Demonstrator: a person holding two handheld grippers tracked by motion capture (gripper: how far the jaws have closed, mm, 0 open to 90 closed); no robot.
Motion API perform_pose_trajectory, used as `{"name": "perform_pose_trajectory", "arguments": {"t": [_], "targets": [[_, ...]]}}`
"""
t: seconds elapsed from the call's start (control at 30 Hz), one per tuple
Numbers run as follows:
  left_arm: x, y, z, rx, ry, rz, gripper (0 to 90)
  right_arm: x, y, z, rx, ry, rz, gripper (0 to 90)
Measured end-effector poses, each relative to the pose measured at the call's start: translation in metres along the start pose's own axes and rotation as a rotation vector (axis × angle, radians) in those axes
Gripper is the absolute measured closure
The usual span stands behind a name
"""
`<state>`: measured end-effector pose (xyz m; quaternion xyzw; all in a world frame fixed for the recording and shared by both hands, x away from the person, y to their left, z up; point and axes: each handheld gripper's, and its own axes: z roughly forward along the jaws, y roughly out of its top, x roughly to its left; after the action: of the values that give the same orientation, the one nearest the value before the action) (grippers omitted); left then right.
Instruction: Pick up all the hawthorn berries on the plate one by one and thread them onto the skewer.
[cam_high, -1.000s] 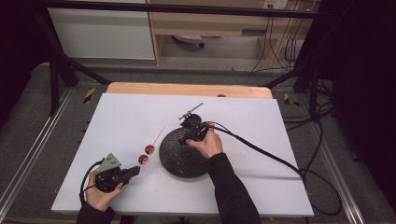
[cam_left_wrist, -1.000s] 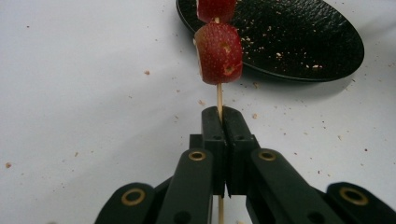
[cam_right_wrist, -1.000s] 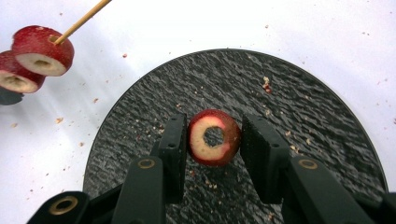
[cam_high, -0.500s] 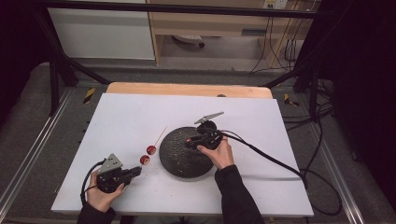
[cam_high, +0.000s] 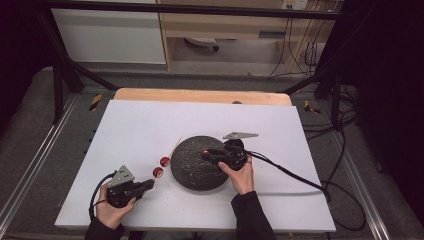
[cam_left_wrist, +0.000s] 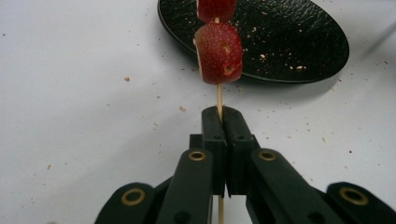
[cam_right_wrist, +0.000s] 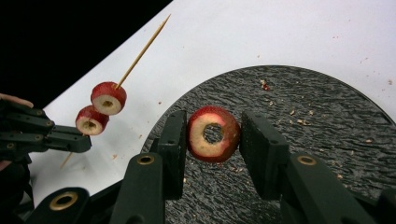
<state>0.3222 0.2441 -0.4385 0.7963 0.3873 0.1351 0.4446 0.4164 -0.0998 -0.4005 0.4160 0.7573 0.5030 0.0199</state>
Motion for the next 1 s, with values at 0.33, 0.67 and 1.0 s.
{"name": "perform_pose_trajectory", "arguments": {"t": [0.33,0.67,1.0], "targets": [[-0.005,0.001,0.002,-0.006,-0.002,0.005,88.4,0.001,-0.012,0.001,-0.120,0.036,0.082,62.6],[-0.011,0.002,0.004,-0.015,-0.004,0.013,88.4,0.005,-0.017,0.004,-0.227,0.056,0.127,62.6],[-0.019,0.004,0.008,-0.026,0.000,0.012,88.4,0.006,-0.011,-0.002,-0.338,0.063,0.165,62.7]]}}
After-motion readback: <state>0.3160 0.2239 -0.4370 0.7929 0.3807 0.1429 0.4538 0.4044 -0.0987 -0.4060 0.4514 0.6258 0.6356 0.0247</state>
